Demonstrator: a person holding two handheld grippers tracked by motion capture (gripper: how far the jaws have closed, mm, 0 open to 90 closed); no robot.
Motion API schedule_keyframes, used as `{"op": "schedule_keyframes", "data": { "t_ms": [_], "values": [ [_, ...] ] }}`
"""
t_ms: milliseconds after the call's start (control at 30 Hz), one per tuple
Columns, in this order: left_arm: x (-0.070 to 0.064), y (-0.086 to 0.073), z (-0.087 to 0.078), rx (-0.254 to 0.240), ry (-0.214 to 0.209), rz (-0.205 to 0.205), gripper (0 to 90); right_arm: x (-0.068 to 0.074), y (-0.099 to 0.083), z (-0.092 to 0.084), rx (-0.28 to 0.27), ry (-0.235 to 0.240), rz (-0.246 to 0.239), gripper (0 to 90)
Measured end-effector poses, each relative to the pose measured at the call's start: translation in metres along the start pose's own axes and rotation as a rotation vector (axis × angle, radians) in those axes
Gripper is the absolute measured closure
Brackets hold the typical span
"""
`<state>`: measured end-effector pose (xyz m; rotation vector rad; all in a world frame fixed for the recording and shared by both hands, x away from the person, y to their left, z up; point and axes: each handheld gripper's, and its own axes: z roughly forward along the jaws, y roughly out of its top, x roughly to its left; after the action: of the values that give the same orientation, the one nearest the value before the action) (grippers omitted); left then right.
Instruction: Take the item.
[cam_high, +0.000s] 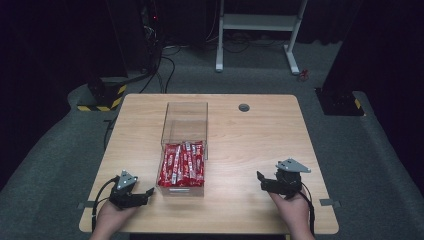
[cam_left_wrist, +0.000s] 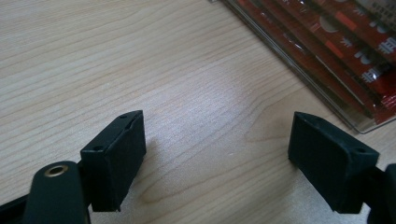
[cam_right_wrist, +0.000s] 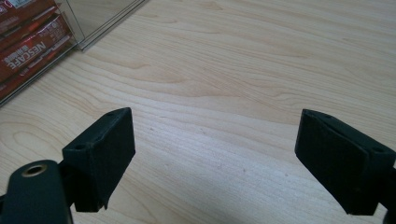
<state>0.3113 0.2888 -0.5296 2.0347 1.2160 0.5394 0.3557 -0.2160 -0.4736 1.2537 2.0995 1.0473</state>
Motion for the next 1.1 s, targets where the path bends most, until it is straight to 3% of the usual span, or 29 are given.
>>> {"op": "schedule_keyframes", "data": {
  "t_ms": [1100],
  "values": [
    [-0.001,-0.003,-0.003,-0.001,-0.001,0.001,19.4,0.028,0.031,0.011,-0.05,0.053,-0.051,12.8]
  ]
}}
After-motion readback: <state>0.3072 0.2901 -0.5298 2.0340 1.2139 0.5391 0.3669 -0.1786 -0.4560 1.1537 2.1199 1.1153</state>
